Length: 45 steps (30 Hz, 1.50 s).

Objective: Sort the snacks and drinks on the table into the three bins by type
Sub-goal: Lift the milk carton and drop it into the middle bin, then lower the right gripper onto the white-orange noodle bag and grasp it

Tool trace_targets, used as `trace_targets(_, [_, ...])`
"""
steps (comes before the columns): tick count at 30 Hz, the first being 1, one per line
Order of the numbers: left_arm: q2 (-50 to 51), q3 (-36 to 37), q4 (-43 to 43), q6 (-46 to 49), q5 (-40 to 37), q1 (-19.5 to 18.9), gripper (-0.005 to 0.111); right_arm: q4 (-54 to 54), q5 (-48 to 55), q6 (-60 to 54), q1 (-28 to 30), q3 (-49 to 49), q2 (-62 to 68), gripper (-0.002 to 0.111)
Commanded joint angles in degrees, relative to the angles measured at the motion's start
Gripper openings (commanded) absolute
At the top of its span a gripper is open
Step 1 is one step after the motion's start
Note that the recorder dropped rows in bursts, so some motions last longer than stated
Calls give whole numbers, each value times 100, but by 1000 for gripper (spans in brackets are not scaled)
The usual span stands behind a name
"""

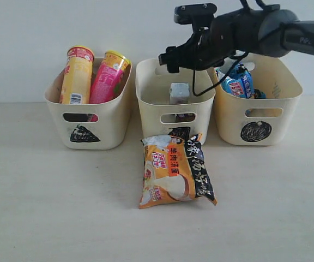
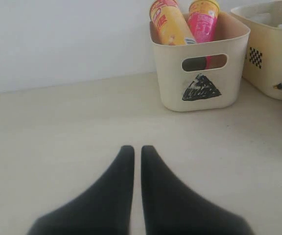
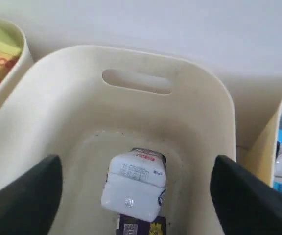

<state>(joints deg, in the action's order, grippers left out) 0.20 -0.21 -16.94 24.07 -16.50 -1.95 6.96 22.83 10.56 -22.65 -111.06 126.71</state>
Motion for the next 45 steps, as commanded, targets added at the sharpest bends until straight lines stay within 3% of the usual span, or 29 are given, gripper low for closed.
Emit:
trace_targets(1, [-20,21,-70,2,23,-16,4,11,645,-19,41,-97,-463,48])
trace_targets(6, [-20,21,-70,2,23,-16,4,11,1789,-108,41,-97,-801,-1])
trace_targets(14, [-20,21,-70,2,23,-16,4,-1556,3032,-1436,41,211,-1348,0])
trace_targets(27, [-20,21,-70,2,23,-16,4,-2170,1717,-1746,41,3747,-3370,0])
trace_targets(35, [-20,21,-70,2,23,-16,4,-4207,2630,-4234,76,4679,-3448,0])
trace_targets(41, [-20,21,-70,2,23,-16,4,-6422,3684,-5870,865,4706,-3188,0])
trace_targets(45, [-20,21,-70,2,23,-16,4,-6798,4241,-6148,1534,4706,-2997,0])
